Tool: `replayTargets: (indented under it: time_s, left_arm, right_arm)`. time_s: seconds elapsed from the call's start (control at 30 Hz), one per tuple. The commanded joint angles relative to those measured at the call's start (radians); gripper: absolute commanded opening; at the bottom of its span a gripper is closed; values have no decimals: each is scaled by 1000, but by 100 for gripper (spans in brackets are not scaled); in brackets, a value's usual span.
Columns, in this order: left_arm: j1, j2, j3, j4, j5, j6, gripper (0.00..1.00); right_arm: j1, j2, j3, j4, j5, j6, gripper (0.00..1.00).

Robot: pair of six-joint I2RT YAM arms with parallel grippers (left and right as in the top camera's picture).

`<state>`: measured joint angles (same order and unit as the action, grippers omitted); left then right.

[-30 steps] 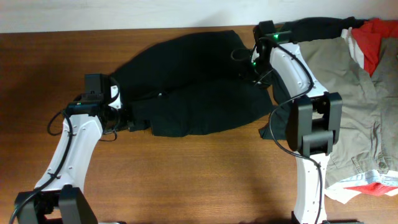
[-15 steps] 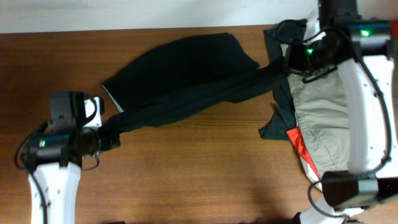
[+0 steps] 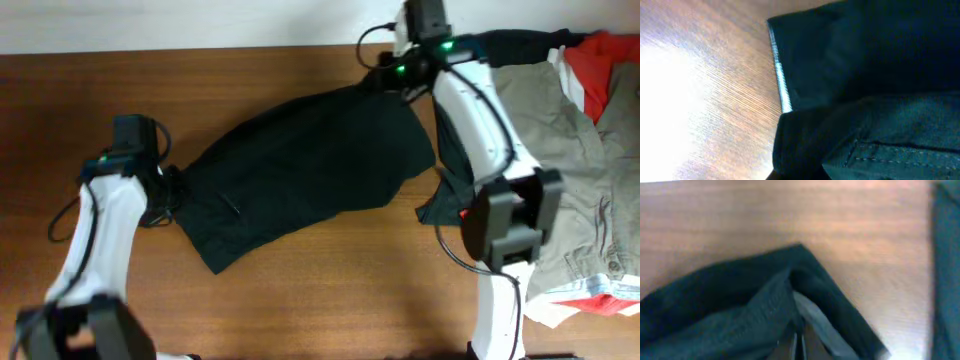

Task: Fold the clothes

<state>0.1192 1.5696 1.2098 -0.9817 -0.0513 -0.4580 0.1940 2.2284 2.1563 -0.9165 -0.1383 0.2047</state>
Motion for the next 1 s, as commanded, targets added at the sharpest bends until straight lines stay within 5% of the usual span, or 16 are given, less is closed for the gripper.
replayTargets:
  time_s: [0.0, 0.03, 0.07, 0.13, 0.2, 0.27, 0.33, 0.57, 0.6, 0.63, 0.7, 0.83, 0.97]
  left_arm:
    - [34, 166, 5, 32, -96, -128, 0]
    - [49, 192, 5, 53, -95, -142, 4]
    - [54, 201, 5, 58, -92, -141, 42]
    - [54, 201, 5, 58, -92, -141, 50]
    - [54, 201, 5, 41, -92, -140, 81]
    - [54, 201, 5, -19, -92, -140, 98]
    - [54, 201, -4, -48, -40, -76, 99]
    - [53, 265, -264, 352, 181, 80, 99]
    - [53, 287, -294, 425, 260, 130, 90]
    - [53, 301, -299, 444, 300, 147, 70]
    - [54, 298, -293, 437, 299, 165, 0]
    - [55, 298, -23, 86, 230, 217, 0]
    - [55, 298, 388, -289, 196, 274, 0]
  right_arm:
    - [42, 107, 8, 147, 31, -14, 4]
    - [51, 114, 8, 212, 15, -18, 11]
    - [57, 114, 8, 265, -6, -18, 34]
    - [58, 114, 8, 242, -42, -68, 68]
    - [51, 112, 9, 156, -26, -104, 79]
    - [28, 112, 9, 0, -23, -103, 79]
    - [11, 112, 9, -152, -23, -103, 78]
    - [2, 112, 9, -371, -23, -103, 77]
    - [2, 112, 9, -390, -23, -103, 75]
    - [2, 112, 9, -405, -24, -103, 73]
    - [2, 112, 10, -431, -39, -104, 70]
    - [17, 112, 9, -455, -312, -224, 17]
    - [149, 120, 1, -464, -321, -280, 16]
